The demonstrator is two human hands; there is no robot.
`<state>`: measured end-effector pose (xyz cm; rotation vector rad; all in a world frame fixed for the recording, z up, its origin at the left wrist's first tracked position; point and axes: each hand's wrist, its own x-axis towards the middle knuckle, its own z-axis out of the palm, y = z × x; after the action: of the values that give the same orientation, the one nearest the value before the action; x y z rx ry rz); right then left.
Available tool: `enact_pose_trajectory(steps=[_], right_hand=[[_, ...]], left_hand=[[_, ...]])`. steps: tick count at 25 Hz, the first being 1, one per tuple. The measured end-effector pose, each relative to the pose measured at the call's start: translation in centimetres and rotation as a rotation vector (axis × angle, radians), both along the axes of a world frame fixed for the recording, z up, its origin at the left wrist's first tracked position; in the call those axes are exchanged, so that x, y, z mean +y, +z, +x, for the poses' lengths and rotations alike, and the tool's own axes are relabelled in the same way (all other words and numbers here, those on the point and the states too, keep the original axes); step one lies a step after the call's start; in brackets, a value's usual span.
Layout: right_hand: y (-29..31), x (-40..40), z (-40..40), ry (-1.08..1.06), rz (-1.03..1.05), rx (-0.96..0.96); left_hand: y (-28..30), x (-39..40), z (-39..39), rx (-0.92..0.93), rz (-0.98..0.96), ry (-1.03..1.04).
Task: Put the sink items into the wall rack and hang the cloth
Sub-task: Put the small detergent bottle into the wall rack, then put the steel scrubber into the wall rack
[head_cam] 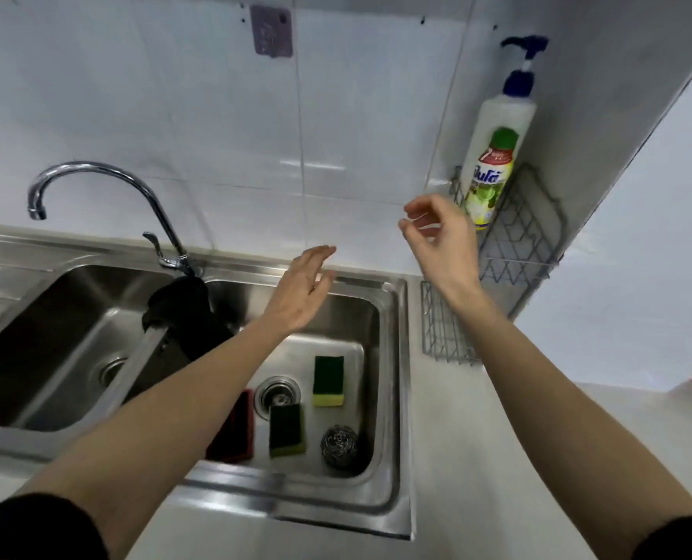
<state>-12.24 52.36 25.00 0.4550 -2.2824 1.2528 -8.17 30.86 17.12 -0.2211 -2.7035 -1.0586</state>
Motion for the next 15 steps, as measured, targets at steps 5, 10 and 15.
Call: enact_pose_trajectory(steps=[5,10,15], right_hand=[[-9.8,-8.4,2.7,0.143,0.047,-0.23],[-19.6,-14.9,5.9,0.175,0.179,-0.48],[-26.6,-17.6,9.6,0.143,0.414,-0.693]], left_hand=[[-5.9,-10.7,4.4,-0.108,-0.118,0.165],[-11.0,-18.7,8.4,-0.237,-0.301,0.26],[-14.9,-24.8,10.9,-0.349,-0.505,0.301]])
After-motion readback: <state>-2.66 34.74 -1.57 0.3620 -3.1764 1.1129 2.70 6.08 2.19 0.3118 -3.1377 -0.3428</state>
